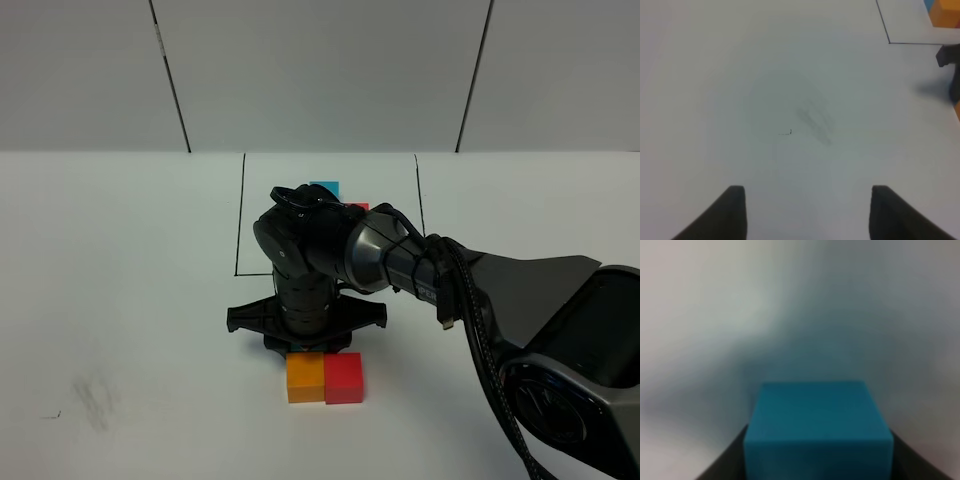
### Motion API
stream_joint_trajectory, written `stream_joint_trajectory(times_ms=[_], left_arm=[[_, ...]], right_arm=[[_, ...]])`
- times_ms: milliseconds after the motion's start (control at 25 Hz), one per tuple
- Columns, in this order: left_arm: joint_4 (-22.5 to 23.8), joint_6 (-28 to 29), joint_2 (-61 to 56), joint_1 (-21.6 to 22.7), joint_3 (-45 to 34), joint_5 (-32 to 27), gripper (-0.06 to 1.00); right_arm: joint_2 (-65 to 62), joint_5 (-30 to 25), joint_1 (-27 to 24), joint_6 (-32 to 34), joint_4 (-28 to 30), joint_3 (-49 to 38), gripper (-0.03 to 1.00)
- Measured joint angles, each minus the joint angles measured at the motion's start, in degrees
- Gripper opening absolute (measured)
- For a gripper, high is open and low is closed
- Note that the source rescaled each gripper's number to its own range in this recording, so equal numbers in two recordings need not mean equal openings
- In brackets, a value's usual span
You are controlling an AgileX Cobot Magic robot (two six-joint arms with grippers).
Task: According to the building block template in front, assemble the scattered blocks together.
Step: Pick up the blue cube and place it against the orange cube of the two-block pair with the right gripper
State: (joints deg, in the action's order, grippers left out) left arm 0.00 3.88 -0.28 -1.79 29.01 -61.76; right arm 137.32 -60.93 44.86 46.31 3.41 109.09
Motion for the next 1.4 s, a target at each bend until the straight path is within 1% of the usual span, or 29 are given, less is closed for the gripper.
stream_joint_trajectory(times_ms=[160, 360, 1320, 1400], left_arm=[[0.0, 0.0, 0.0, 0.0, 0.0, 0.0, 0.21], [0.0, 0.0, 0.0, 0.0, 0.0, 0.0, 0.21], [0.0, 0.1, 0.0, 0.0, 0.0, 0.0, 0.21], [0.0, 0.1, 0.0, 0.0, 0.0, 0.0, 0.21]], right_arm=[[0.0, 0.3, 0.0, -0.8, -0.4, 0.0, 0.22], [0.1, 1.5, 0.0, -3.5, -2.5, 0.0, 0.22], [0.1, 1.6, 0.0, -3.7, -2.7, 0.0, 0.22], [0.1, 1.7, 0.0, -3.7, -2.7, 0.0, 0.25]])
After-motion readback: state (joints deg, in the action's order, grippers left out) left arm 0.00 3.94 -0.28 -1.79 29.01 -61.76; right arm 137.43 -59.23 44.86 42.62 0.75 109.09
